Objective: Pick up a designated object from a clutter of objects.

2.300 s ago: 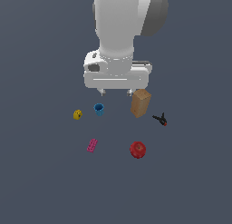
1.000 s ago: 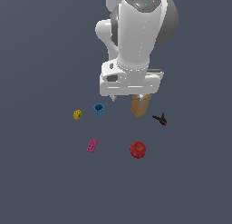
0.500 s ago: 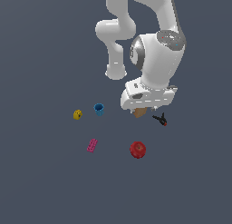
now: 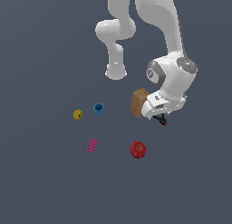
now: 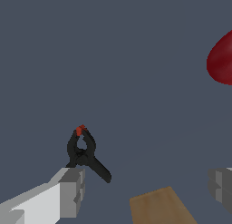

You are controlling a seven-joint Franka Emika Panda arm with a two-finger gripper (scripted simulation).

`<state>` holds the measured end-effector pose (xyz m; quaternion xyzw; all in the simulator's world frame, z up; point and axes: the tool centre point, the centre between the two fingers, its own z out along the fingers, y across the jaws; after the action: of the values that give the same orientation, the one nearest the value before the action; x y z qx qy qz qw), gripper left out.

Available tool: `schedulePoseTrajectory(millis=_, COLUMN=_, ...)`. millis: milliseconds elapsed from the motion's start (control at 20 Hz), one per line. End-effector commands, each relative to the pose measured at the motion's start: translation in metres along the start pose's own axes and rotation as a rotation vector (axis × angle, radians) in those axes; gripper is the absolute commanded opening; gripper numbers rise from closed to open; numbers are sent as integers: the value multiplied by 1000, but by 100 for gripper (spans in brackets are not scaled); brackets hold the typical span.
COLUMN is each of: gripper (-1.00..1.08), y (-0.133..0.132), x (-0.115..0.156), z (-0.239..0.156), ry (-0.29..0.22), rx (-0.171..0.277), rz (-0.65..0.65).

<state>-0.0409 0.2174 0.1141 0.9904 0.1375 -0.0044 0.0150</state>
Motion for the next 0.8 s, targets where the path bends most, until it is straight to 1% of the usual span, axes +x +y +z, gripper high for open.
schedulePoseTrajectory(millis=0, gripper=100, y=-22, x=-5, z=16, ry=6, rx=7, rz=-21)
schedulePoseTrajectory(millis=150, gripper=100, y=-41, x=-11, z=31, ry=10, rx=15, rz=-41)
schedulePoseTrajectory(millis=350, gripper=100, y=-59, x=-18, z=43, ry=13, rx=24, rz=-59)
schedulePoseTrajectory(millis=550, gripper=100, y=-66, x=-21, z=49, ry=14, rx=28, rz=-66)
schedulePoseTrajectory(millis=750, gripper=100, y=-65, x=-21, z=49, ry=13, rx=27, rz=-66)
